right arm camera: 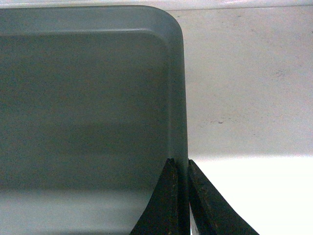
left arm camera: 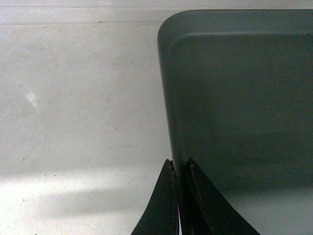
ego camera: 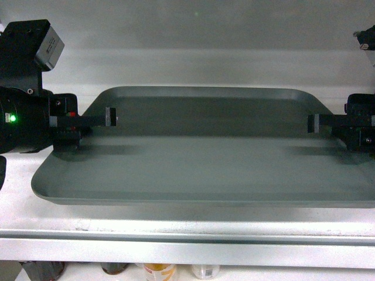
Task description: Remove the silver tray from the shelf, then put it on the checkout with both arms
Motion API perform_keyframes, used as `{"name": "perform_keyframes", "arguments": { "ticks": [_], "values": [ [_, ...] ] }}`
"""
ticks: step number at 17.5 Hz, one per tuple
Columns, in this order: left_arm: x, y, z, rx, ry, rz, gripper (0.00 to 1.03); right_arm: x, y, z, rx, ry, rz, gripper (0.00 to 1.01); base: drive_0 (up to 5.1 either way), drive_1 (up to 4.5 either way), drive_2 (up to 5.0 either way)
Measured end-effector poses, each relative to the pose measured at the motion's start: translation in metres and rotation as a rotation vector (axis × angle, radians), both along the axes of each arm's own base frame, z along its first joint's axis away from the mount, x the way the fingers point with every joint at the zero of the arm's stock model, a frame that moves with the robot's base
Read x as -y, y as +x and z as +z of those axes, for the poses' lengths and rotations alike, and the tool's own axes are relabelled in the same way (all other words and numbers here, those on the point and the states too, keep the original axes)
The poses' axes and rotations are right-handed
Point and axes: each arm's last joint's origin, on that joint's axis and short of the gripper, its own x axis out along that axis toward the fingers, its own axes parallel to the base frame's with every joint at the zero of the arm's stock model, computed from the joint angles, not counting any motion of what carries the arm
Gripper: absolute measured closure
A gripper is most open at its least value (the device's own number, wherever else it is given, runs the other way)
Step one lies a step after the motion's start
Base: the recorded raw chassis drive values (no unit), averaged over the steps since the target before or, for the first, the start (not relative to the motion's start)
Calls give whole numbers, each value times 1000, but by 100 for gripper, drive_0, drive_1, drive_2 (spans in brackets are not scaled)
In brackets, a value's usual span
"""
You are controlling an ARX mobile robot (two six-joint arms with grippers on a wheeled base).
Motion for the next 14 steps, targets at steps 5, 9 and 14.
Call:
{"name": "perform_keyframes", "arguments": {
  "ticks": [5,9,14],
  "values": [
    [0,0,0,0,0,0,99,0,0,0,3,1,0,98,0,-84,84],
    [1,0,1,6,-2,-4,99,0,0,2,9,1,-1,98,6,-411,423],
    [1,0,1,4,0,-2,99,0,0,2,12,1,-2,98,10,-406,427]
  ]
}}
